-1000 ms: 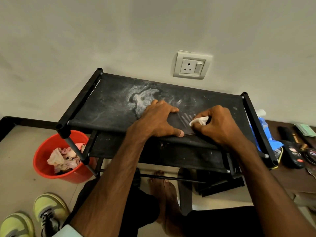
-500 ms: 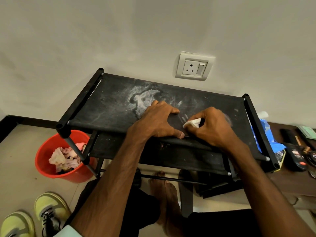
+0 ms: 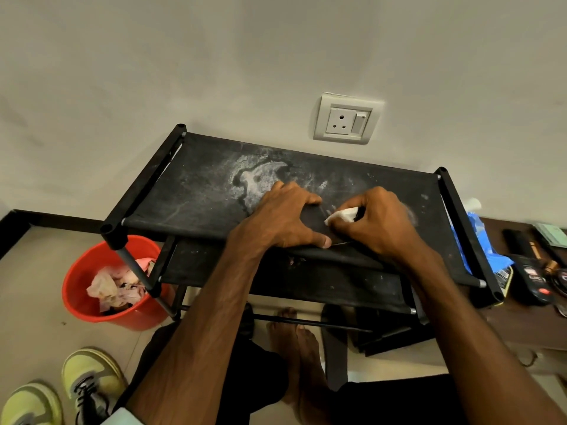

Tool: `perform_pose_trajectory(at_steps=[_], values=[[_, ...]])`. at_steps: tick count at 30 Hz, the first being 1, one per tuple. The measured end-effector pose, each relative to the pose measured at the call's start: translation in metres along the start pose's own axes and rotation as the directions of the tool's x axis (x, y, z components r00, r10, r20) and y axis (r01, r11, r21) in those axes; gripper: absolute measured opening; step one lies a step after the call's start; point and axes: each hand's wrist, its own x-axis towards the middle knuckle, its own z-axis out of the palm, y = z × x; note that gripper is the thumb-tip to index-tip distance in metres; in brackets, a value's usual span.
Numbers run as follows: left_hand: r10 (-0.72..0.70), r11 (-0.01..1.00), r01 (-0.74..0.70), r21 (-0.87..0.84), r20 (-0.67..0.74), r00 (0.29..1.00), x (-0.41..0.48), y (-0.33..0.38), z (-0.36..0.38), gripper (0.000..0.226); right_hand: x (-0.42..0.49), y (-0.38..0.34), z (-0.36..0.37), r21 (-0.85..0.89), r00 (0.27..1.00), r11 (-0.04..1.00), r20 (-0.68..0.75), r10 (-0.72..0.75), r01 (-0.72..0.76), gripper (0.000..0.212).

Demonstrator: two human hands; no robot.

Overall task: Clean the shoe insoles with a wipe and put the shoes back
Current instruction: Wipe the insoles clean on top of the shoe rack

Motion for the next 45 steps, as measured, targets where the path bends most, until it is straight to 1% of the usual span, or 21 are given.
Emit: perform_pose_trajectory(at_steps=[2, 4, 7, 9, 10, 13, 14, 16, 18, 20, 24, 25, 27, 29, 31, 36, 38, 40, 42, 43, 45], values=[[-0.001, 1.000, 0.001, -0.007, -0.002, 1.000, -0.001, 0.001, 0.001, 0.092, 0.005, 0.008, -0.007, 0.012, 0.996, 0.997, -0.045, 0.076, -0.076, 0.015], [-0.003, 1.000, 0.003, -0.011, -0.003, 1.000, -0.001, 0.001, 0.001, 0.092, 0.007, 0.008, -0.008, -0.005, 0.995, 0.996, -0.050, 0.088, -0.088, 0.014], [-0.004, 1.000, 0.004, 0.000, 0.006, 1.000, -0.001, -0.001, -0.002, 0.093, 0.002, -0.004, 0.004, -0.035, 1.000, 0.999, 0.007, -0.016, 0.016, 0.015], [0.000, 1.000, -0.001, 0.006, 0.008, 1.000, -0.001, -0.001, -0.003, 0.094, 0.000, -0.009, 0.007, -0.042, 0.998, 0.998, 0.032, -0.048, 0.049, 0.018], [0.000, 1.000, 0.000, 0.004, 0.003, 1.000, -0.001, 0.000, -0.003, 0.093, 0.003, -0.008, 0.006, -0.042, 1.000, 0.999, 0.010, -0.029, 0.030, 0.018], [-0.001, 1.000, 0.001, 0.000, 0.011, 1.000, -0.002, 0.004, 0.000, 0.091, 0.009, 0.003, -0.004, -0.022, 0.993, 0.995, -0.075, 0.093, -0.095, 0.016], [-0.003, 1.000, 0.003, 0.001, 0.012, 1.000, -0.003, 0.004, -0.001, 0.090, 0.010, 0.004, -0.005, -0.025, 0.991, 0.994, -0.085, 0.106, -0.108, 0.016], [-0.009, 1.000, 0.009, 0.001, 0.012, 1.000, -0.004, 0.004, -0.003, 0.091, 0.008, -0.002, -0.001, -0.044, 0.996, 0.997, -0.064, 0.067, -0.070, 0.015], [-0.002, 1.000, 0.002, 0.007, 0.012, 1.000, -0.004, 0.002, -0.005, 0.090, 0.004, -0.011, 0.007, -0.034, 1.000, 0.999, -0.003, -0.002, 0.002, 0.015], [0.006, 1.000, -0.007, 0.019, 0.015, 1.000, -0.004, 0.003, -0.005, 0.088, 0.005, -0.014, 0.009, -0.034, 1.000, 0.999, 0.022, -0.020, 0.020, 0.015], [0.007, 1.000, -0.008, 0.020, 0.011, 1.000, -0.003, 0.006, -0.002, 0.089, 0.016, -0.006, -0.001, -0.024, 0.991, 0.994, -0.072, 0.109, -0.111, 0.020], [0.007, 1.000, -0.007, 0.019, 0.008, 1.000, -0.003, 0.006, -0.002, 0.089, 0.017, -0.006, -0.001, -0.028, 0.989, 0.992, -0.088, 0.118, -0.121, 0.021], [0.007, 1.000, -0.007, 0.011, 0.006, 1.000, -0.003, 0.004, -0.004, 0.087, 0.017, -0.013, 0.003, -0.036, 0.996, 0.997, -0.059, 0.066, -0.069, 0.018], [0.029, 1.000, -0.029, 0.001, 0.014, 0.999, -0.002, 0.002, -0.006, 0.080, 0.014, -0.021, 0.012, -0.039, 1.000, 0.999, 0.019, -0.009, 0.010, 0.015], [0.046, 0.999, -0.046, 0.002, 0.021, 0.999, 0.000, 0.001, -0.005, 0.076, 0.015, -0.023, 0.015, -0.063, 0.999, 0.998, 0.040, -0.024, 0.027, 0.018], [0.011, 1.000, -0.010, -0.011, 0.013, 1.000, -0.002, 0.003, 0.001, 0.095, 0.024, -0.007, 0.001, -0.070, 0.989, 0.989, -0.077, 0.125, -0.130, 0.023], [0.003, 0.998, -0.002, -0.062, 0.014, 1.000, -0.003, 0.002, -0.001, 0.113, 0.024, -0.009, 0.004, -0.084, 0.991, 0.991, -0.091, 0.097, -0.104, 0.021], [0.000, 0.993, 0.002, -0.117, 0.018, 1.000, -0.003, 0.001, -0.003, 0.129, 0.021, -0.017, 0.012, -0.081, 0.998, 0.996, -0.065, 0.019, -0.025, 0.016], [-0.005, 0.989, 0.008, -0.150, 0.022, 1.000, -0.002, -0.001, -0.003, 0.136, 0.019, -0.021, 0.016, -0.040, 0.999, 0.999, -0.007, -0.034, 0.034, 0.014], [-0.010, 0.987, 0.014, -0.158, 0.022, 1.000, -0.002, -0.001, -0.002, 0.138, 0.019, -0.020, 0.015, -0.034, 0.999, 0.999, 0.009, -0.037, 0.037, 0.014], [-0.020, 0.986, 0.023, -0.164, 0.023, 1.000, -0.001, -0.001, -0.001, 0.138, 0.022, -0.015, 0.008, -0.025, 1.000, 1.000, -0.004, -0.001, 0.001, 0.018]])
